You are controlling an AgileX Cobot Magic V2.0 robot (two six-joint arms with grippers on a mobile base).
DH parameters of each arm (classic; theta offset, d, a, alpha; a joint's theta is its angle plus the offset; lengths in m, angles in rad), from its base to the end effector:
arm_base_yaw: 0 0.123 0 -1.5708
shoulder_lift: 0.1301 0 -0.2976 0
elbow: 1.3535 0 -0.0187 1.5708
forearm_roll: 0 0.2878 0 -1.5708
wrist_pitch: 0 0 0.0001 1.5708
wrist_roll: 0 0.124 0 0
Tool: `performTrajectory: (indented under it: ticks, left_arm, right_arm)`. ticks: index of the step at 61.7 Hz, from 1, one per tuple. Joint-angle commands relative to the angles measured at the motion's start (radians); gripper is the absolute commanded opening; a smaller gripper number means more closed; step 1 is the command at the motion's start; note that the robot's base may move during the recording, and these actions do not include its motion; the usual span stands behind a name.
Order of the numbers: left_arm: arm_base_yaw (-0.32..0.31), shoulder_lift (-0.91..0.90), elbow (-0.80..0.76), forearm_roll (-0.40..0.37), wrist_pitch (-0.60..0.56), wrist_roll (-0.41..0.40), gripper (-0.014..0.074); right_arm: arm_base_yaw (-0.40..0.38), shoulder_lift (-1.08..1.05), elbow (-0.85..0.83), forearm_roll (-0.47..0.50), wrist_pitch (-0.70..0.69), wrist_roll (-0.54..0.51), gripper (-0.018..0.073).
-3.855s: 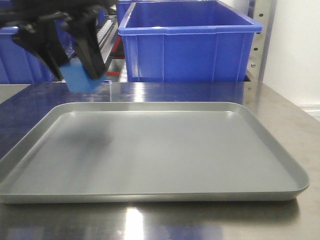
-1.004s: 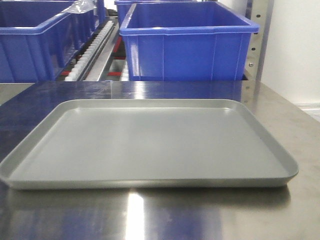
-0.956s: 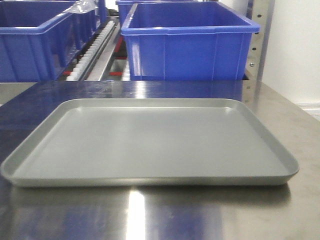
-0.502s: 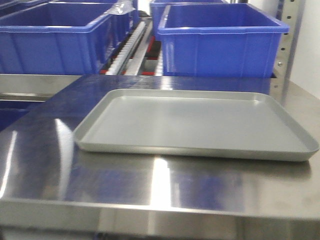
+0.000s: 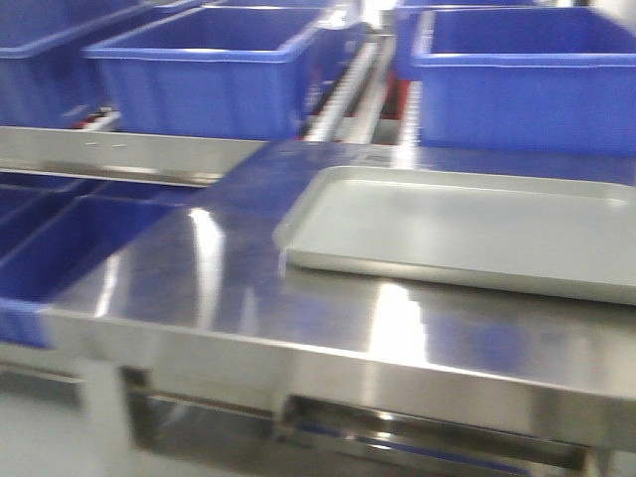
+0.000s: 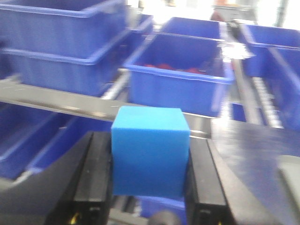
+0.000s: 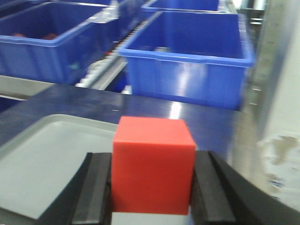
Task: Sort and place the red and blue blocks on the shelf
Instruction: 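Drive the base away from the table while holding both cubes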
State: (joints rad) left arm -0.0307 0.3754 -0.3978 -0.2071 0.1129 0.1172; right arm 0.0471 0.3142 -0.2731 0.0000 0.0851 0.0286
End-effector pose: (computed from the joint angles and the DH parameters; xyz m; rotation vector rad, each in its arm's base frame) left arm 0.1475 -0.0074 0.3170 -0.0273 1.5726 -0.1119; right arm 0.1417 0.0067 0.2779 -0.0149 1.6100 0.0586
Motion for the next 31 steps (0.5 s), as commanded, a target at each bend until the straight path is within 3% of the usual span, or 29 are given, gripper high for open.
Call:
performTrajectory:
  ticks: [1,31]
  left_arm:
    - [0.002,0.005,-0.032,-0.002,-0.091,0.002,0.0124]
    - [0.002,0.005,-0.032,-0.002,-0.091,0.002,0.0124]
  right_arm:
    - [-0.007,0.005,-0.029,-0.006,-0.085,-0.003,0.0046]
    - [-0.007,0.005,-0.029,-0.006,-0.085,-0.003,0.0046]
